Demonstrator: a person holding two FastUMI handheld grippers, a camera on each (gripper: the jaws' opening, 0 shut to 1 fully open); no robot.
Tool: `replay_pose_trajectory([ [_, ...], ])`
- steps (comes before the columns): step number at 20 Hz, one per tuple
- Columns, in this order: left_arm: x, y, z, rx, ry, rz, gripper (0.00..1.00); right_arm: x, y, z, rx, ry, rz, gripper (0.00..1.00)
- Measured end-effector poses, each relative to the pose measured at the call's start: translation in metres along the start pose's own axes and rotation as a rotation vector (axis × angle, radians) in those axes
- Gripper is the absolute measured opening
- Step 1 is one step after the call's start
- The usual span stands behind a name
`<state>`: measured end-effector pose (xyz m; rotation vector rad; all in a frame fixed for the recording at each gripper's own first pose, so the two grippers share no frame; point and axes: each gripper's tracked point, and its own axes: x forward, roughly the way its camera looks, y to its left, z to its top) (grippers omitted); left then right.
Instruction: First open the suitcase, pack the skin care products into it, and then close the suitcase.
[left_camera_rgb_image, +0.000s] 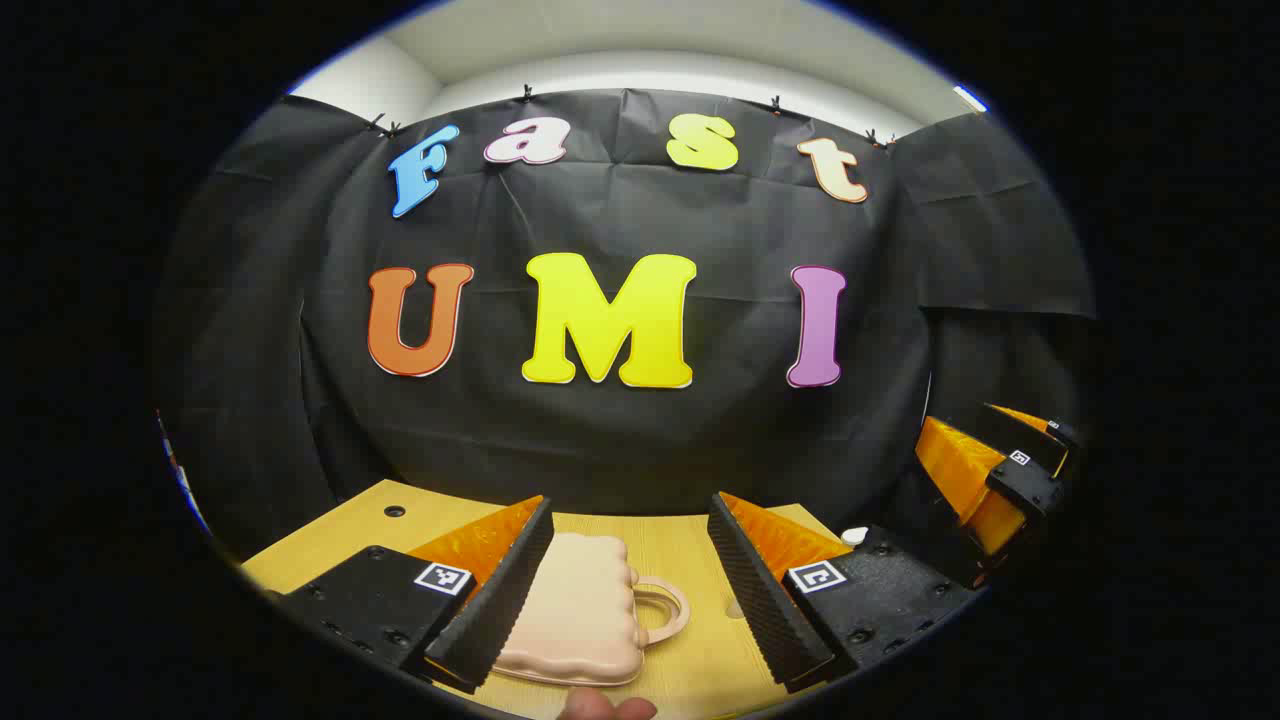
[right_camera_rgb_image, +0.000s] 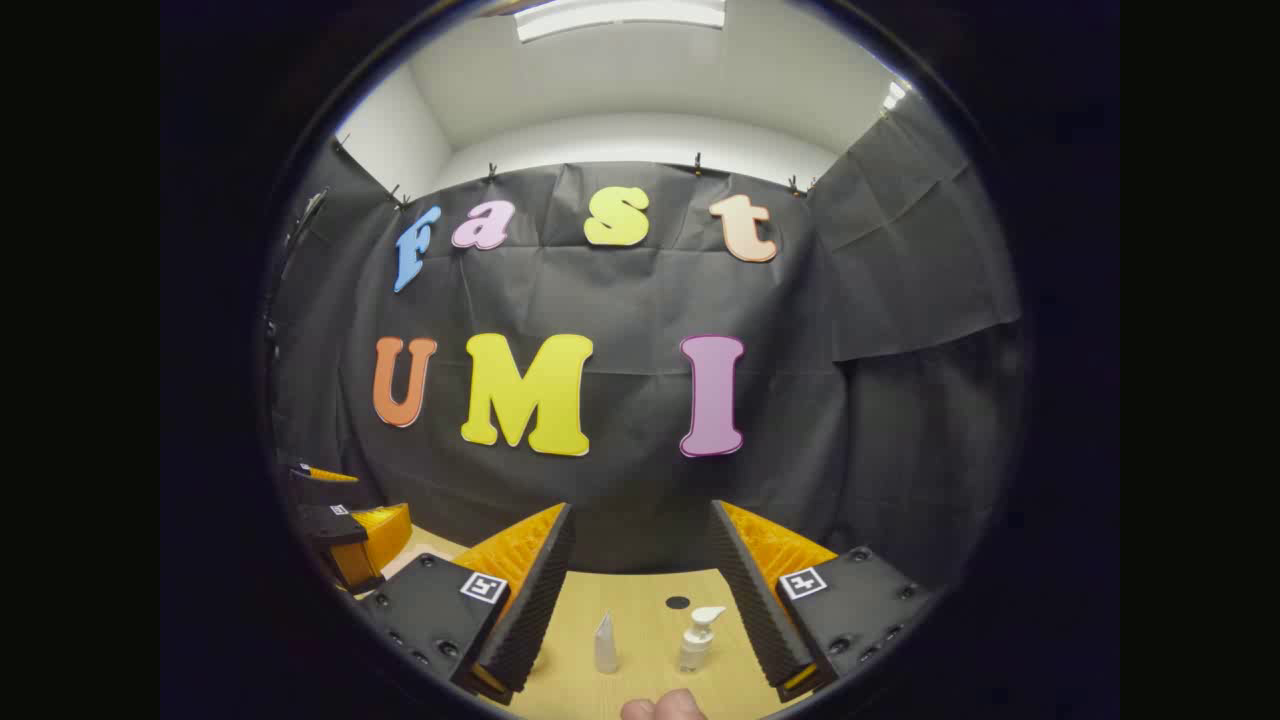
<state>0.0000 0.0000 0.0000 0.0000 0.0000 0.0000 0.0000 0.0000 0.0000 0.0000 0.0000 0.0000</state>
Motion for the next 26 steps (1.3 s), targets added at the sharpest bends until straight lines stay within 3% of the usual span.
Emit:
replay_pose_trajectory([
  [11,0.010,-0.006,-0.007,0.012,0.016,0.006,0.99,0.008,-0.005,0.001,-0.007,-0.007,0.017,0.80],
  [19,0.015,-0.013,-0.027,0.087,0.056,-0.009,0.99,0.013,-0.025,-0.016,-0.018,0.016,0.012,0.78],
  [22,0.021,-0.017,-0.048,0.170,0.082,-0.049,0.99,0.010,-0.036,-0.030,-0.030,0.049,0.009,0.80],
  [26,0.035,-0.028,-0.107,0.366,0.185,-0.125,1.00,-0.001,-0.054,-0.057,-0.069,0.093,0.013,0.80],
])
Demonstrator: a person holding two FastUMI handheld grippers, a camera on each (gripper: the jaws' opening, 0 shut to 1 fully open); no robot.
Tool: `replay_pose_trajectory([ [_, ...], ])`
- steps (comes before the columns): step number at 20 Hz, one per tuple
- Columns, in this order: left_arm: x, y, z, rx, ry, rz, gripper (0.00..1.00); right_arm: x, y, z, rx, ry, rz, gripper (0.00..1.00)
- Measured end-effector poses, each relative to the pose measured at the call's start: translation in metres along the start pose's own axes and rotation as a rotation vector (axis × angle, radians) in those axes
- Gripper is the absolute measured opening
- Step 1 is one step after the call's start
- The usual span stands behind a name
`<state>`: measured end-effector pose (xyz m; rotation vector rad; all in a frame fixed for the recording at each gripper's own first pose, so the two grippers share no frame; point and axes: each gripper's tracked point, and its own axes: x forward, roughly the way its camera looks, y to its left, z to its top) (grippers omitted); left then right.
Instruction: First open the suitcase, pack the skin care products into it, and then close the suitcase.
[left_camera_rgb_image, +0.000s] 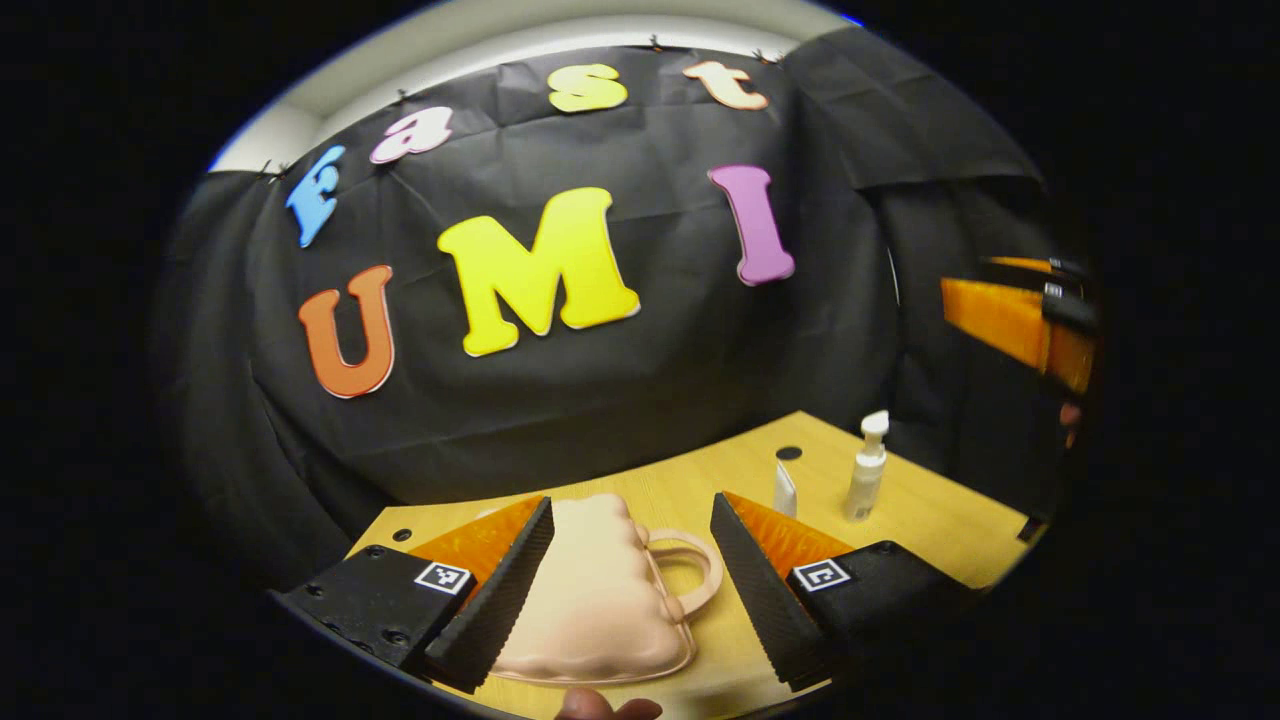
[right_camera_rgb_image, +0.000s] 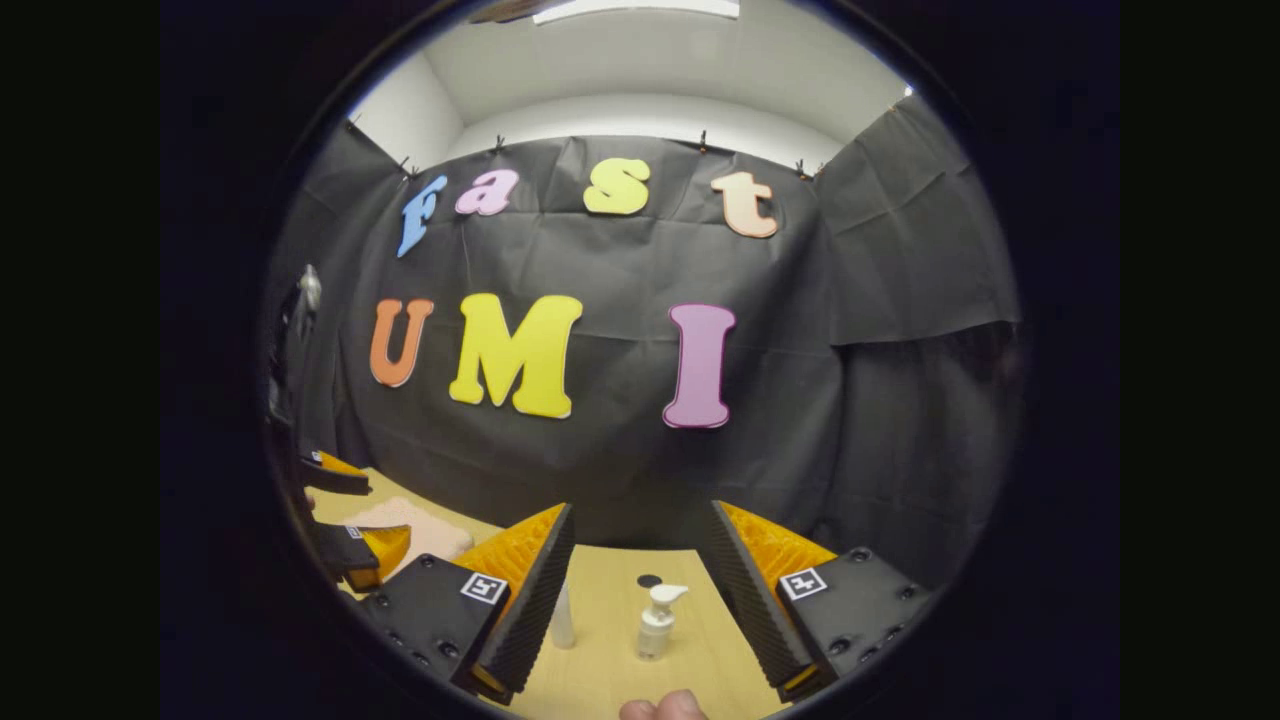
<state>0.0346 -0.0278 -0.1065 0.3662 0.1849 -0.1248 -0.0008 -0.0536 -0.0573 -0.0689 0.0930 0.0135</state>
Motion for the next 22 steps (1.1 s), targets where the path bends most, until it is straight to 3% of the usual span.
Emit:
replay_pose_trajectory([
  [5,0.034,-0.043,-0.067,0.208,0.197,-0.088,0.98,0.000,-0.034,-0.026,0.003,0.045,-0.029,0.80],
  [13,0.083,-0.050,-0.117,0.575,0.325,-0.029,0.98,0.016,-0.078,-0.053,0.029,0.082,-0.058,0.79],
  [19,0.095,-0.044,-0.134,0.673,0.392,0.004,0.95,0.020,-0.093,-0.063,0.044,0.097,-0.074,0.79],
  [22,0.105,-0.039,-0.139,0.686,0.435,0.011,0.77,0.017,-0.090,-0.068,0.054,0.105,-0.066,0.80],
])
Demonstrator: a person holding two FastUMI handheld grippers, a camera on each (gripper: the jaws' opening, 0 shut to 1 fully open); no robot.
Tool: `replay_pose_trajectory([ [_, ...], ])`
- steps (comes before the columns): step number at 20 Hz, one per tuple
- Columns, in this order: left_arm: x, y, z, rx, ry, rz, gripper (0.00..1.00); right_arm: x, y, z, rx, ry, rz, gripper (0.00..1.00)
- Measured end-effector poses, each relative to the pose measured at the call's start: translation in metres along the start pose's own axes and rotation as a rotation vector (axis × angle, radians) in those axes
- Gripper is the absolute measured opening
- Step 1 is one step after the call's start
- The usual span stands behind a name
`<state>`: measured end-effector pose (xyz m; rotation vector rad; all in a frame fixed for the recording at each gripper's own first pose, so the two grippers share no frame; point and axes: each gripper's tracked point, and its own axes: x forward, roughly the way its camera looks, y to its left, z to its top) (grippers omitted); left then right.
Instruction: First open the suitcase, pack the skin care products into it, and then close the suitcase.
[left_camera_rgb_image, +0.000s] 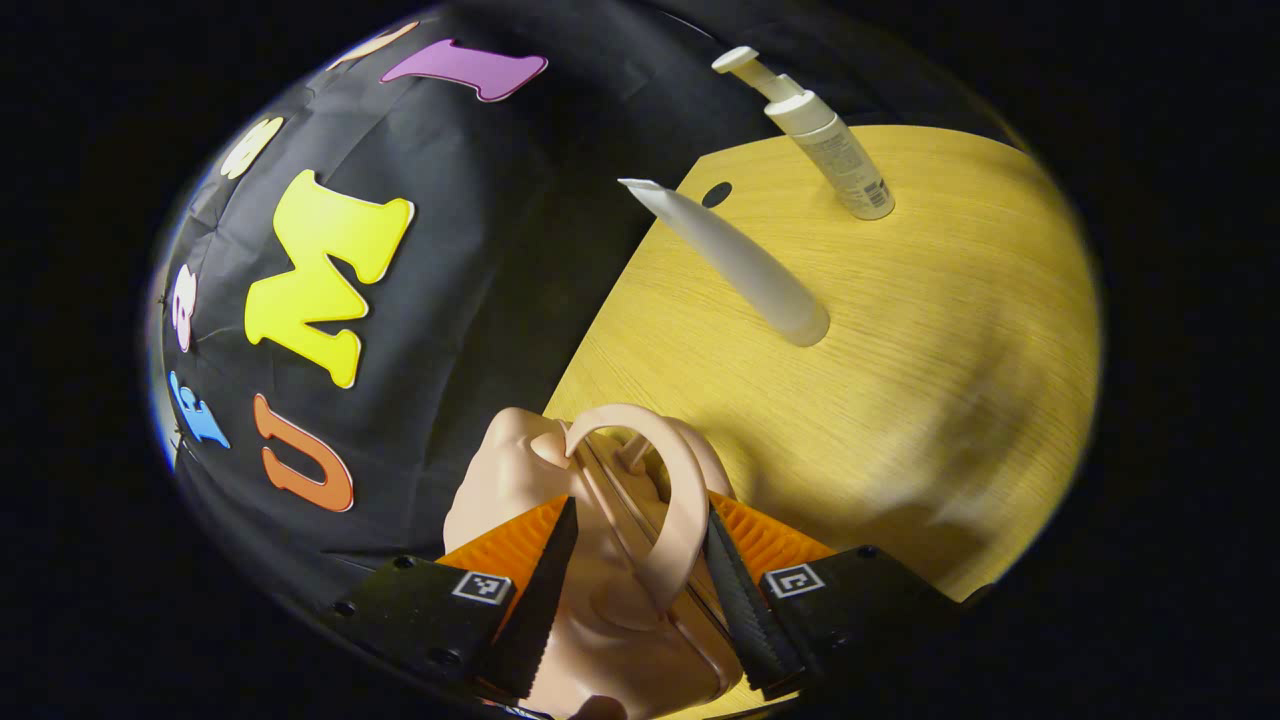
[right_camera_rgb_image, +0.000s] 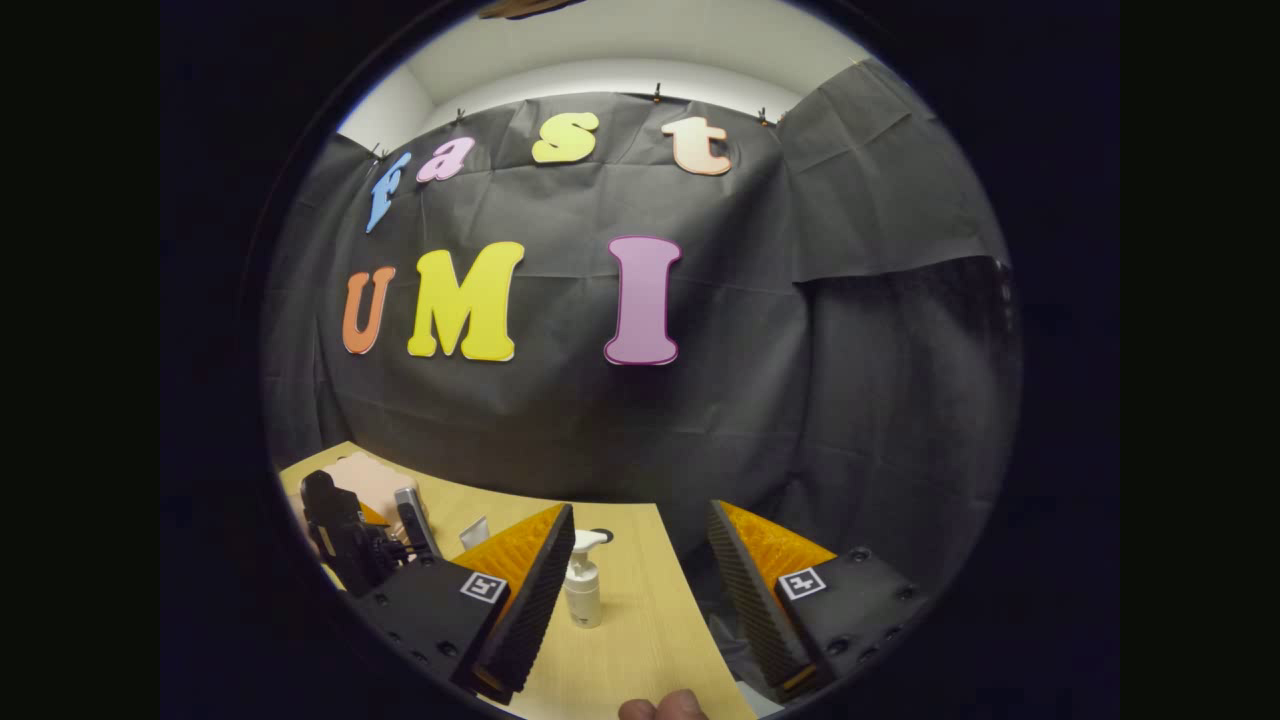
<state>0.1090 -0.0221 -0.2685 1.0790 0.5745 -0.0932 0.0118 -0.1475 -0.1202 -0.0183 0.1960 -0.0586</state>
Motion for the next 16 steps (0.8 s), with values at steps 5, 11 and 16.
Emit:
replay_pose_trajectory([
  [5,0.017,-0.008,-0.004,0.057,0.076,-0.006,0.60,-0.005,0.005,0.003,0.014,-0.010,0.010,0.78],
  [11,0.020,-0.006,-0.003,0.104,0.105,0.024,0.42,-0.012,0.006,0.009,0.031,-0.020,-0.004,0.80],
  [16,0.014,-0.003,-0.003,0.069,0.090,-0.011,0.17,-0.023,0.010,0.017,0.023,-0.041,-0.021,0.80],
])
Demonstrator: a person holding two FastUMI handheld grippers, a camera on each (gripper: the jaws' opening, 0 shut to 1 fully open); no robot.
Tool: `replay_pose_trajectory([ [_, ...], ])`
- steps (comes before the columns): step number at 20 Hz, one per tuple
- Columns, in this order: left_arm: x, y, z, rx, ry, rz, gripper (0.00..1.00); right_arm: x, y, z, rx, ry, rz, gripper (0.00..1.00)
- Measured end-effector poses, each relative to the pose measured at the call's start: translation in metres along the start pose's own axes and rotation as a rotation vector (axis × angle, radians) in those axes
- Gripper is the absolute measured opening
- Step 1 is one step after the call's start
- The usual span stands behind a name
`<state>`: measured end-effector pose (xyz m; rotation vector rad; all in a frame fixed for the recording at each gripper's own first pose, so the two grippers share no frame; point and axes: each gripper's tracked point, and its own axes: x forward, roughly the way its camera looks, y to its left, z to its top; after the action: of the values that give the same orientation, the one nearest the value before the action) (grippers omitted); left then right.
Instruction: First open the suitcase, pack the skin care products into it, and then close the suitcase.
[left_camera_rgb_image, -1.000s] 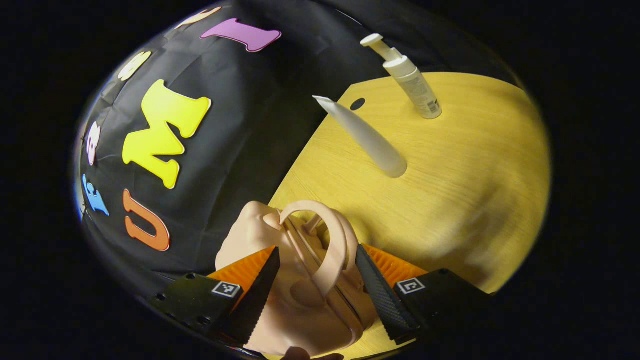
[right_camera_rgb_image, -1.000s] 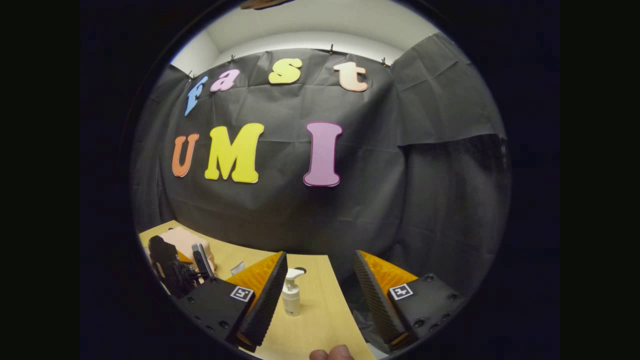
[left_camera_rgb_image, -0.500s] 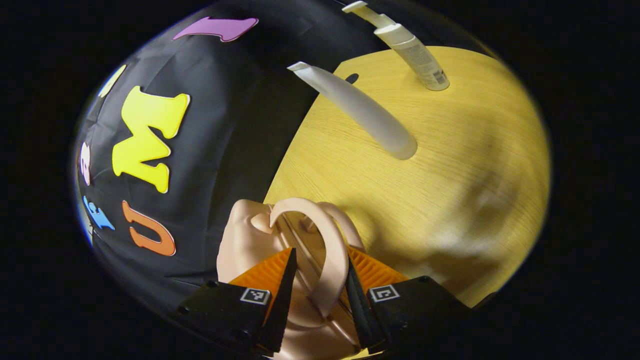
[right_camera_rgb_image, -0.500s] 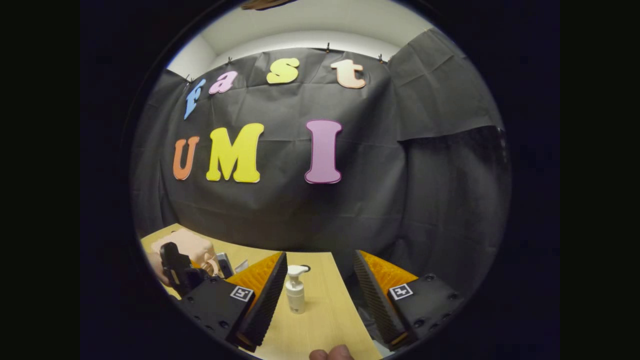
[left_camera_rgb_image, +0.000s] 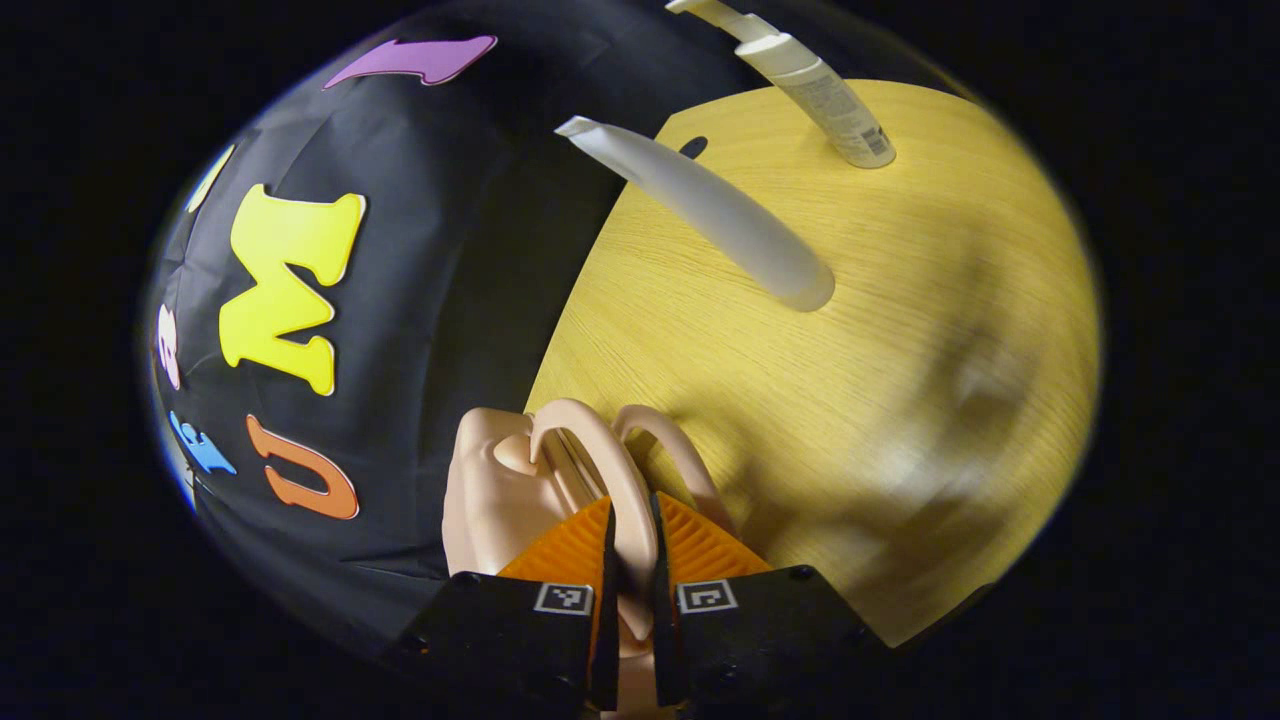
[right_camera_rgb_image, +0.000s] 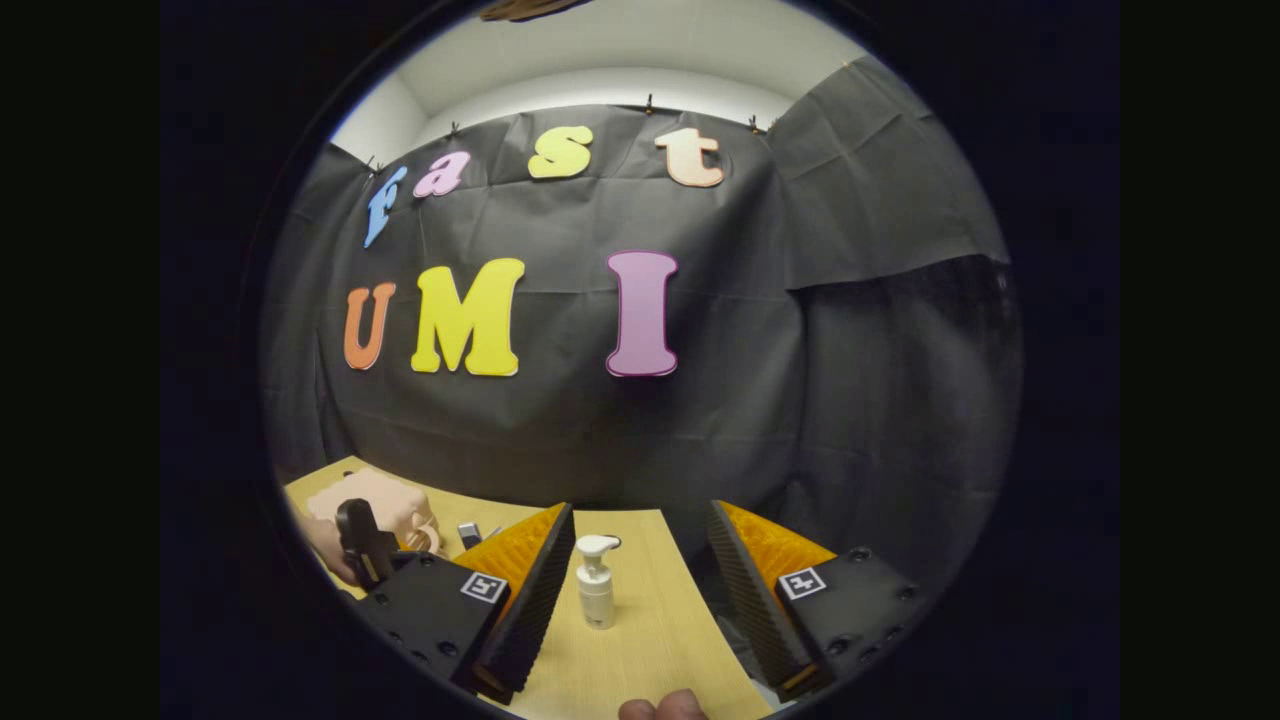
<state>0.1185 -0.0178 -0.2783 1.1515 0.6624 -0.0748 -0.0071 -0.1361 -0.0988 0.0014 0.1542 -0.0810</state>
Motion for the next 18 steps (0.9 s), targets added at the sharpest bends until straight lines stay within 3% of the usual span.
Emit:
replay_pose_trajectory([
  [4,-0.022,0.031,0.001,-0.115,-0.042,0.002,0.09,-0.005,0.006,0.010,-0.012,-0.017,-0.009,0.80],
  [9,-0.067,0.107,0.001,-0.336,-0.190,0.085,0.06,-0.007,0.033,0.037,-0.015,-0.045,0.002,0.80],
  [13,-0.100,0.168,-0.032,-0.571,-0.279,0.108,0.06,-0.006,0.070,0.061,-0.008,-0.077,0.032,0.78],
  [18,-0.111,0.254,-0.107,-0.848,-0.395,0.145,0.06,-0.008,0.117,0.077,-0.023,-0.079,0.088,0.80],
])
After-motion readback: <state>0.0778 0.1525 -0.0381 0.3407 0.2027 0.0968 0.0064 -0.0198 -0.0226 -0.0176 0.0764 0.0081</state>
